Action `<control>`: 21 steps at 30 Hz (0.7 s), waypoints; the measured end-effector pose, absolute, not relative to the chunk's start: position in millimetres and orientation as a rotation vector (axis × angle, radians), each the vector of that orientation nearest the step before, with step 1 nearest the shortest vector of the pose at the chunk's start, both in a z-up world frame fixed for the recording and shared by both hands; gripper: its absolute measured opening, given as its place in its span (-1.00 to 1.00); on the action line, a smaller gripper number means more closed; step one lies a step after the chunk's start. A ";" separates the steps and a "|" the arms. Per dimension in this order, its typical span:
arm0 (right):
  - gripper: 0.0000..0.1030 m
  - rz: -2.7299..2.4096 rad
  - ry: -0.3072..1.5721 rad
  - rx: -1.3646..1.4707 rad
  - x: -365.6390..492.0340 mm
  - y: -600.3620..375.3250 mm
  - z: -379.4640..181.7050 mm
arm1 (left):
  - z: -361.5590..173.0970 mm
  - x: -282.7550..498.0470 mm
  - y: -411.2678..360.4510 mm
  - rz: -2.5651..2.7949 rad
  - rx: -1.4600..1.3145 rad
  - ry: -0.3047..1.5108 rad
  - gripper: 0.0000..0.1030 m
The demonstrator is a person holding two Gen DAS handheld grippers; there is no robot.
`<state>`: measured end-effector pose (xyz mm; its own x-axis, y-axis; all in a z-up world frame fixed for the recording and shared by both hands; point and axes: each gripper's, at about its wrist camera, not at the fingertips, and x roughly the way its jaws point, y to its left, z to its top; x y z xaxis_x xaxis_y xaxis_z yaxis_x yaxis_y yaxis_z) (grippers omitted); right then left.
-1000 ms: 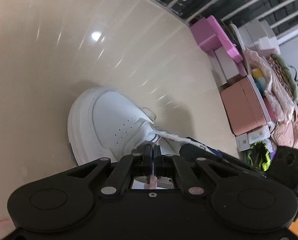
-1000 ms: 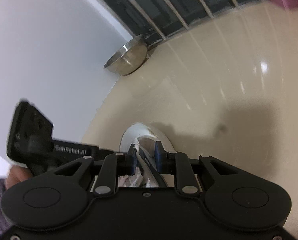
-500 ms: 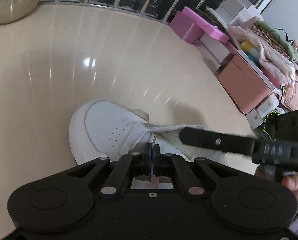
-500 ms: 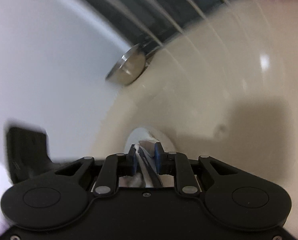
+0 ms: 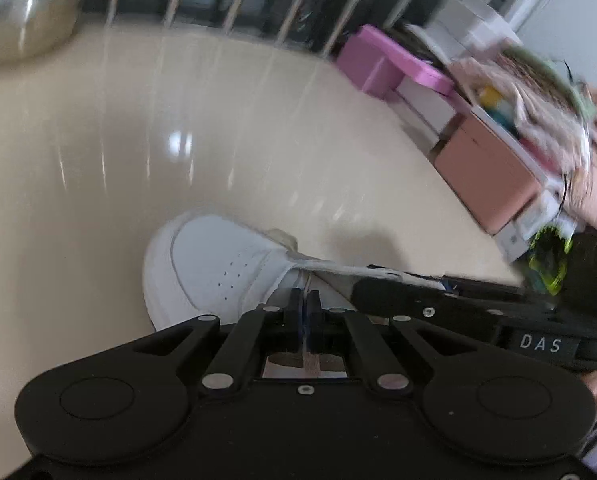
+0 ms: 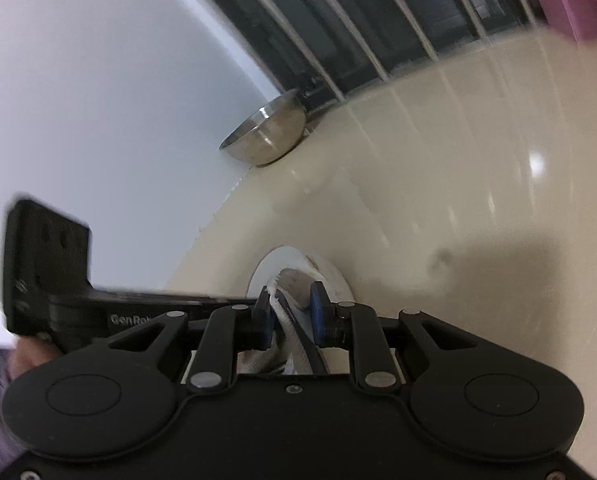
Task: Lace up shoes with both hands
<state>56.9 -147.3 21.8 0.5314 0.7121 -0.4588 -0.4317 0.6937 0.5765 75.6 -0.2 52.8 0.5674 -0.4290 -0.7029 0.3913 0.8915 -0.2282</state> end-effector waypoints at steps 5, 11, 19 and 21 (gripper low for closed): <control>-0.62 0.699 0.698 0.357 47.1 -143.9 24.4 | 53.1 85.3 -8.2 -0.489 -0.035 0.869 -0.97; -0.62 0.758 0.748 0.582 61.4 -173.1 6.4 | 47.4 94.8 3.4 -0.542 -0.127 0.850 -0.95; -0.38 0.803 0.738 0.594 64.2 -185.5 5.2 | 47.5 92.6 -12.7 -0.566 -0.035 0.807 -0.95; -0.31 0.814 0.679 0.723 68.4 -204.3 4.0 | 47.9 91.8 -16.7 -0.561 -0.015 0.804 -0.95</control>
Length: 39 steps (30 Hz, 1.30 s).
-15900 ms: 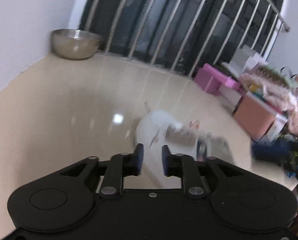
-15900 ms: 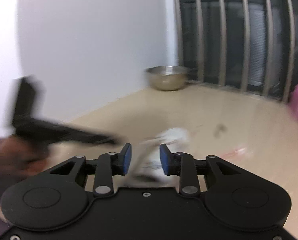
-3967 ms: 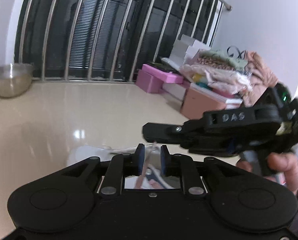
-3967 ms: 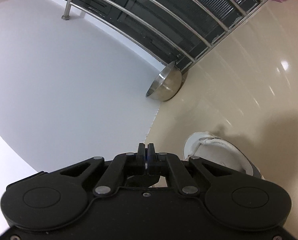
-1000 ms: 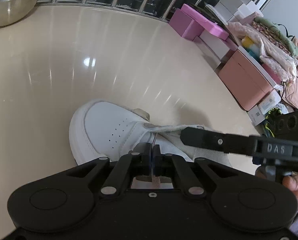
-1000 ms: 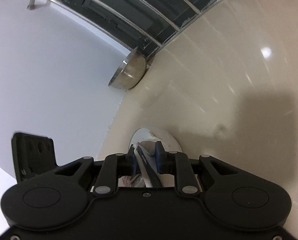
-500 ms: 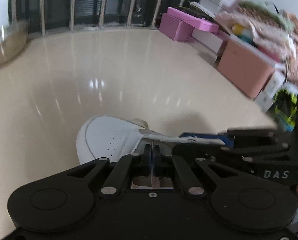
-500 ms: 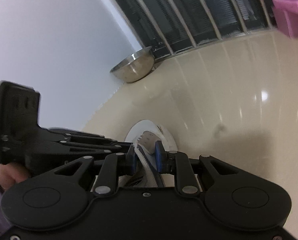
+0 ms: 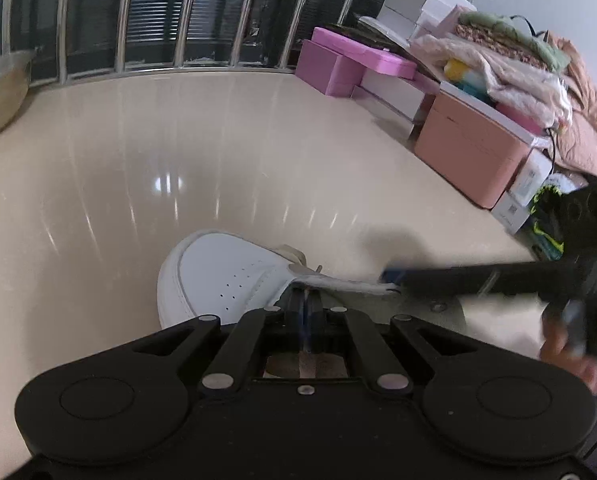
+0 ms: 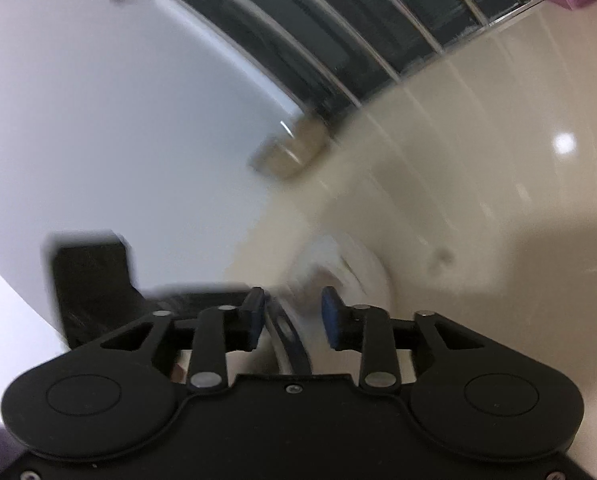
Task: Lace up shoes with both hands
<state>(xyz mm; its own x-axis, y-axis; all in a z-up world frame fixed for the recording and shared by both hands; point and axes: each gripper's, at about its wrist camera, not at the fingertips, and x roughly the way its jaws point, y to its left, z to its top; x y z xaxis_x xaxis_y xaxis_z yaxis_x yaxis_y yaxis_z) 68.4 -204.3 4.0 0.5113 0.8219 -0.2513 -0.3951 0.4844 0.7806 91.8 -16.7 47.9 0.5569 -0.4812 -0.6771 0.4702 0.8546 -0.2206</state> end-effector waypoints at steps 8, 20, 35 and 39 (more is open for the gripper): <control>-0.75 0.711 0.750 0.740 100.4 -190.9 -9.8 | 47.9 90.8 -14.2 -0.567 -0.013 0.803 -0.94; -0.99 0.692 0.712 0.567 87.0 -163.5 5.4 | 50.9 89.4 -21.5 -0.556 0.037 0.788 -0.96; -1.00 0.538 0.644 0.643 68.3 -180.7 5.5 | 105.3 -2.3 -40.8 -0.327 0.143 0.677 0.37; -1.00 0.464 0.613 0.700 38.0 -183.2 1.5 | 74.5 -20.6 -69.1 -0.194 0.369 0.644 0.36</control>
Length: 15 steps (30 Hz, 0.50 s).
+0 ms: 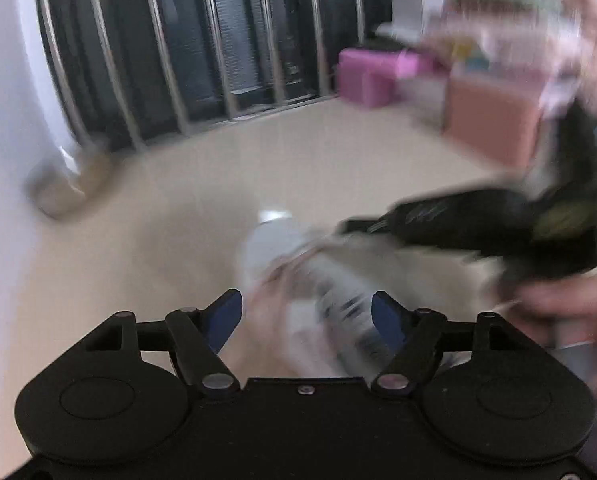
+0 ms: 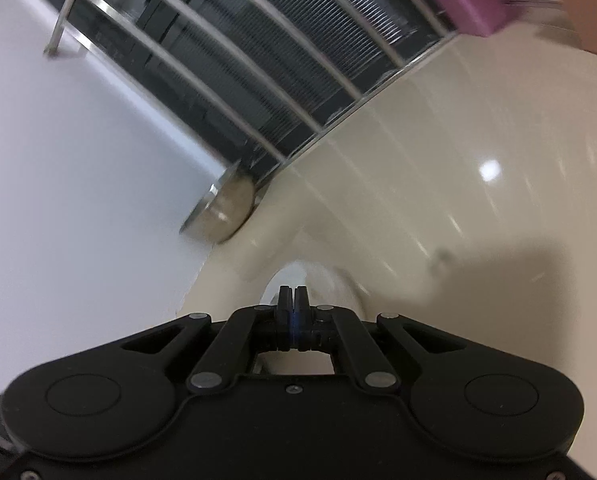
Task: Lace up shoes with both hands
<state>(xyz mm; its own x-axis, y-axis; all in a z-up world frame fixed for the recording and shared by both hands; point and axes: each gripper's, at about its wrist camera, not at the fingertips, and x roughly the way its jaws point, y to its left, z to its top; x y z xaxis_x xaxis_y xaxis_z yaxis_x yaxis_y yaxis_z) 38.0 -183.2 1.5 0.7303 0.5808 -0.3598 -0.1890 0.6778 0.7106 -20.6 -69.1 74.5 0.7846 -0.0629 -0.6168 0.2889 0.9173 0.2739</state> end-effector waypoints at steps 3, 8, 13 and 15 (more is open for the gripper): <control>-1.00 0.393 0.584 0.726 4.5 -185.8 0.7 | 74.2 -16.4 -40.5 -0.212 0.267 0.677 0.35; -0.96 0.497 0.560 0.588 -22.3 -192.0 13.5 | 77.9 -12.0 -5.2 -0.159 0.245 0.693 -0.13; -0.33 0.598 0.580 0.550 11.0 -187.5 23.0 | 77.7 -9.6 10.8 -0.218 0.156 0.694 -0.66; -0.34 0.645 0.618 0.563 23.1 -177.2 20.2 | 76.4 -7.0 13.7 -0.234 0.132 0.690 -0.66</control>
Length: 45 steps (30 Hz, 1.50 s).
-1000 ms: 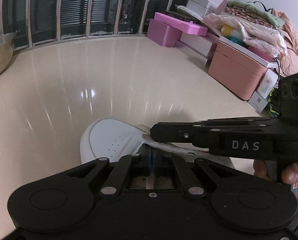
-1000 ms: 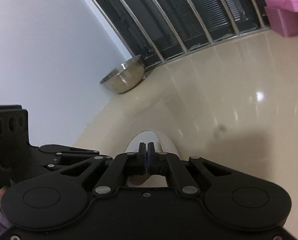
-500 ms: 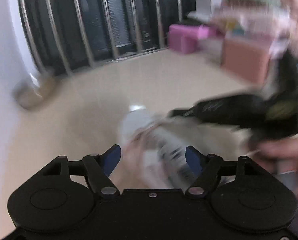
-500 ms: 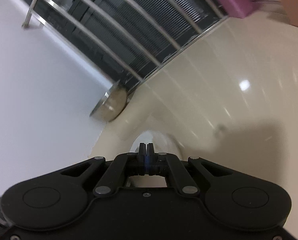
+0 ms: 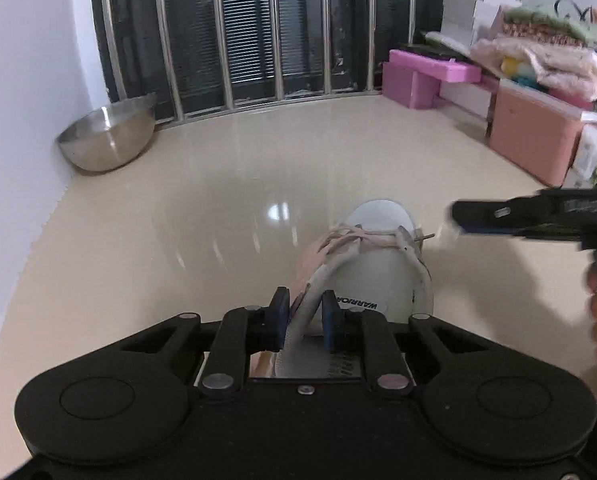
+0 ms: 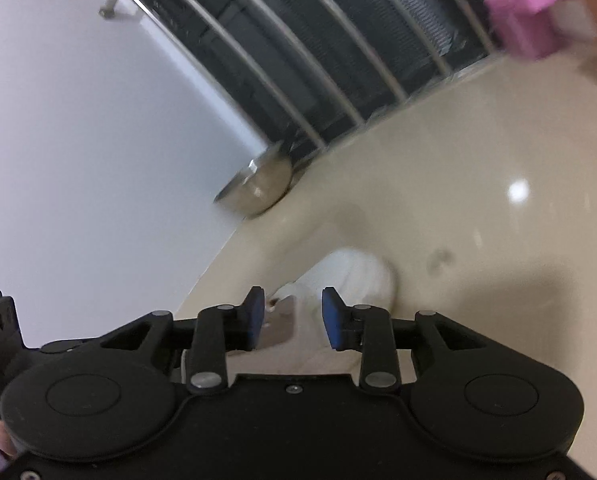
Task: Lace up shoes with both hands
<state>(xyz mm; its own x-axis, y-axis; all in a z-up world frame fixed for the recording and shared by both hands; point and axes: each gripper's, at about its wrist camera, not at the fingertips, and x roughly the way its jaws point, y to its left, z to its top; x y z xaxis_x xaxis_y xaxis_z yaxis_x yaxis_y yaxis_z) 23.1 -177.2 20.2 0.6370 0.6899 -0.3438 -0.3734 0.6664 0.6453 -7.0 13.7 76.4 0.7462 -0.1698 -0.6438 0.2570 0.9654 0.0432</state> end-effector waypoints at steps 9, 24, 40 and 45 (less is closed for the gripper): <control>-1.00 0.582 0.647 0.565 22.0 -168.6 14.3 | 72.2 -7.2 21.3 -0.254 0.120 0.680 -0.66; 0.03 0.514 0.511 -0.069 -63.1 -240.0 72.1 | 65.1 -12.6 24.2 -0.244 0.080 0.653 -0.66; -1.00 0.441 0.515 -0.187 5.4 -221.9 40.2 | 62.8 -10.9 21.2 -0.211 0.074 0.659 -0.59; -1.00 0.144 0.578 0.042 -23.1 -305.2 29.2 | 63.9 -1.1 9.9 -0.225 0.153 0.678 -0.57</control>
